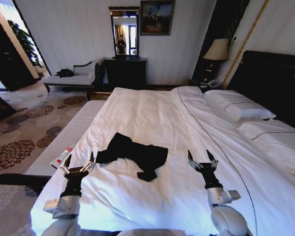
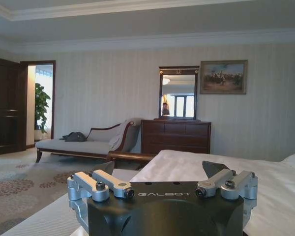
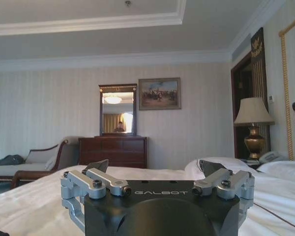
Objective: Fold the clothes on the bed.
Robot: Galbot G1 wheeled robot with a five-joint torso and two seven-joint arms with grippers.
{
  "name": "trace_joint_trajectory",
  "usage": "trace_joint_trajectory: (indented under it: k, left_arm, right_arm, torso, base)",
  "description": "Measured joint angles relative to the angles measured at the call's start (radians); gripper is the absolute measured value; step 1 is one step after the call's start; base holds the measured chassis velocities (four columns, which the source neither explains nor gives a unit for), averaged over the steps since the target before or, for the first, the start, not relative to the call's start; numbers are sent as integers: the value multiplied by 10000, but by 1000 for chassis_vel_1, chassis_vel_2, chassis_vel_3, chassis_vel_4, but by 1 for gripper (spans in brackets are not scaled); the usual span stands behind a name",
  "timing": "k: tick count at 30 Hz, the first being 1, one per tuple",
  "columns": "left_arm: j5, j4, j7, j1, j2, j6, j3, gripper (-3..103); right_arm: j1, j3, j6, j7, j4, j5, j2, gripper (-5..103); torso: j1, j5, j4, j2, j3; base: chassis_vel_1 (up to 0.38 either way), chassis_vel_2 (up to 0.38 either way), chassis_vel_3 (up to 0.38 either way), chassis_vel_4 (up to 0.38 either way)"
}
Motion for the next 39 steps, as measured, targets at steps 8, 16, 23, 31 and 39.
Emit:
trace_joint_trajectory:
  k: [8, 16, 23, 31, 39]
  left_arm:
    - [13, 389, 0, -229, 2, 69, 19, 100]
    - [-16, 617, -8, -412, -8, 140, 18, 100]
    - [-28, 857, -12, -543, -17, 151, 41, 100]
    - [-121, 1029, -15, -658, 13, 149, -36, 100]
    - [-498, 1350, -100, -1178, 294, 391, -253, 100]
  right_arm:
    - [129, -232, 154, -22, -109, 54, 31, 100]
    - [199, -307, 154, -83, -163, -88, 41, 100]
    - [241, -417, 155, -86, -404, -227, 122, 100]
    - [319, -558, 170, -76, -615, -313, 190, 100]
    - [642, -803, 427, -74, -923, -268, 224, 100]
  torso:
    - [-3, 3, 0, 0, 0]
    - [-3, 1, 0, 0, 0]
    - [-2, 1, 0, 0, 0]
    - [-2, 3, -1, 0, 0]
    - [0, -6, 2, 1, -1]
  base:
    - [0, 0, 0, 0]
    - [0, 0, 0, 0]
    - [0, 0, 0, 0]
    - [43, 43, -50, -53]
    - [150, 112, -113, -107]
